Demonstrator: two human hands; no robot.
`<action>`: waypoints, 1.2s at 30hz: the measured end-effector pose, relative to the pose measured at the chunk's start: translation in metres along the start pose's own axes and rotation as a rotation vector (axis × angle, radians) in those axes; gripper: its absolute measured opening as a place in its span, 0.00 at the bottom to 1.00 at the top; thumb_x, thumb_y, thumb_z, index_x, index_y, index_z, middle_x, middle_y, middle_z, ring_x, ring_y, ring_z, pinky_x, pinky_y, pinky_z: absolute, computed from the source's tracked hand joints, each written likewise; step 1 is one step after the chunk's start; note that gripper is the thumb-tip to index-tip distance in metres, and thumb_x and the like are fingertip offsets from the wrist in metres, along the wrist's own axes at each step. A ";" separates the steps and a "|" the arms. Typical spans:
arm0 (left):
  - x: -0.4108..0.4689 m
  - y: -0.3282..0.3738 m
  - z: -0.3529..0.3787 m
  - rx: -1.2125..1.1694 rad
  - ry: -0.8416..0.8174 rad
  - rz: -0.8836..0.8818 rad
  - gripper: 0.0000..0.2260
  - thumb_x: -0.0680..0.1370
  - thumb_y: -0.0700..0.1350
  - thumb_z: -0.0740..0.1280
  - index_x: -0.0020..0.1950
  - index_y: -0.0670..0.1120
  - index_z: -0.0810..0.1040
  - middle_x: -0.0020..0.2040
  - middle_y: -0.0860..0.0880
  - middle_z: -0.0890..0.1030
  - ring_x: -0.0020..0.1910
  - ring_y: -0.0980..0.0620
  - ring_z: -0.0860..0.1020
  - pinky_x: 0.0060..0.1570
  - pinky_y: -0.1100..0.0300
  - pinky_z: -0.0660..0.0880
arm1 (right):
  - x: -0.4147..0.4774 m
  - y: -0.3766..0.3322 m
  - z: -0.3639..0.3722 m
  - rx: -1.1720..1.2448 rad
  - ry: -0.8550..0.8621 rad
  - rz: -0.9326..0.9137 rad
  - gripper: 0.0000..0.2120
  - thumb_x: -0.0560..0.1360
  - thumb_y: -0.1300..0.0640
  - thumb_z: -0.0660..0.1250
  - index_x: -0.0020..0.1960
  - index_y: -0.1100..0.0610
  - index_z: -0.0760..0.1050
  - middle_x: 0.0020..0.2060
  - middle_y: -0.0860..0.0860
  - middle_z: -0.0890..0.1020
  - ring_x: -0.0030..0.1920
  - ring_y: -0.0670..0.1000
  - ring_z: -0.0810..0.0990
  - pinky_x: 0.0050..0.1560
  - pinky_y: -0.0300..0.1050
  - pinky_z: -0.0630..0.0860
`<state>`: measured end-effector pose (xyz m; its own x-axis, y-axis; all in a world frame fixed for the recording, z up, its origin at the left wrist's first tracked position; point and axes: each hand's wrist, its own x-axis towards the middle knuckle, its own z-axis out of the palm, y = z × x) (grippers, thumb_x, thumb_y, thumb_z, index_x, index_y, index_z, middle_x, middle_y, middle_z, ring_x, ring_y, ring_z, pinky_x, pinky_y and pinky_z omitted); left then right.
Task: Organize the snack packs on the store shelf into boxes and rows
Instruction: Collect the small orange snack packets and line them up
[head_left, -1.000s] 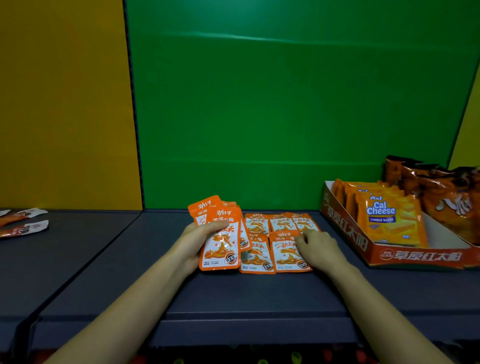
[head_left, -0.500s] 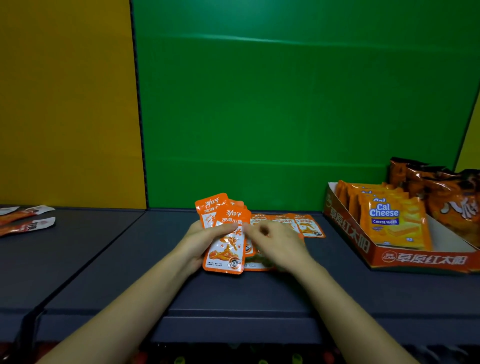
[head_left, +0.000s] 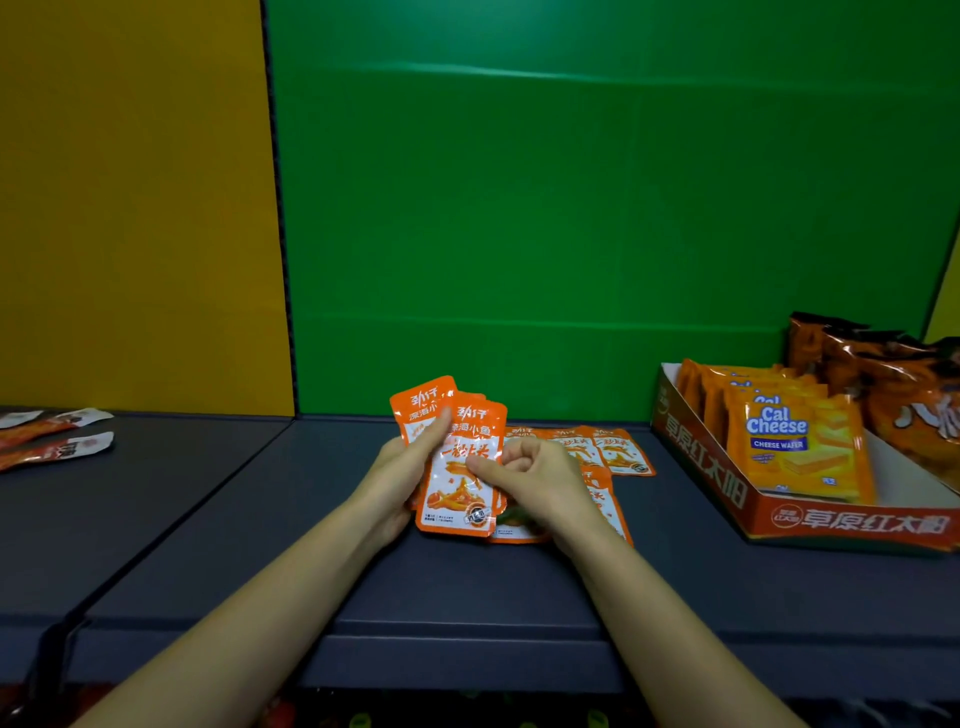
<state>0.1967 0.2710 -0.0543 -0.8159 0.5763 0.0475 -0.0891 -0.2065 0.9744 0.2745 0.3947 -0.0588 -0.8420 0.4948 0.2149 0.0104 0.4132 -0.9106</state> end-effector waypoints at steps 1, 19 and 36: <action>0.002 0.000 -0.001 -0.001 -0.002 -0.016 0.14 0.76 0.55 0.64 0.47 0.45 0.80 0.40 0.45 0.86 0.37 0.49 0.84 0.41 0.55 0.80 | 0.000 0.000 -0.001 0.015 -0.010 0.012 0.14 0.66 0.49 0.76 0.38 0.56 0.74 0.40 0.57 0.85 0.43 0.56 0.85 0.50 0.54 0.81; 0.006 -0.002 -0.006 0.002 0.057 -0.037 0.10 0.77 0.49 0.66 0.45 0.42 0.78 0.33 0.49 0.84 0.29 0.53 0.83 0.33 0.61 0.80 | -0.018 0.018 -0.126 -0.249 0.079 0.263 0.15 0.81 0.58 0.55 0.40 0.59 0.76 0.43 0.56 0.82 0.46 0.54 0.80 0.58 0.52 0.74; -0.002 0.001 -0.002 0.056 0.002 -0.049 0.09 0.77 0.48 0.65 0.43 0.43 0.78 0.32 0.49 0.84 0.28 0.54 0.82 0.29 0.63 0.79 | -0.007 0.016 -0.125 -1.060 0.061 0.406 0.18 0.80 0.55 0.57 0.67 0.61 0.68 0.65 0.59 0.74 0.64 0.57 0.74 0.61 0.48 0.72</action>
<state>0.1976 0.2679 -0.0536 -0.8128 0.5826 -0.0005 -0.0968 -0.1341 0.9862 0.3485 0.4934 -0.0309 -0.6449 0.7641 0.0159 0.7520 0.6381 -0.1652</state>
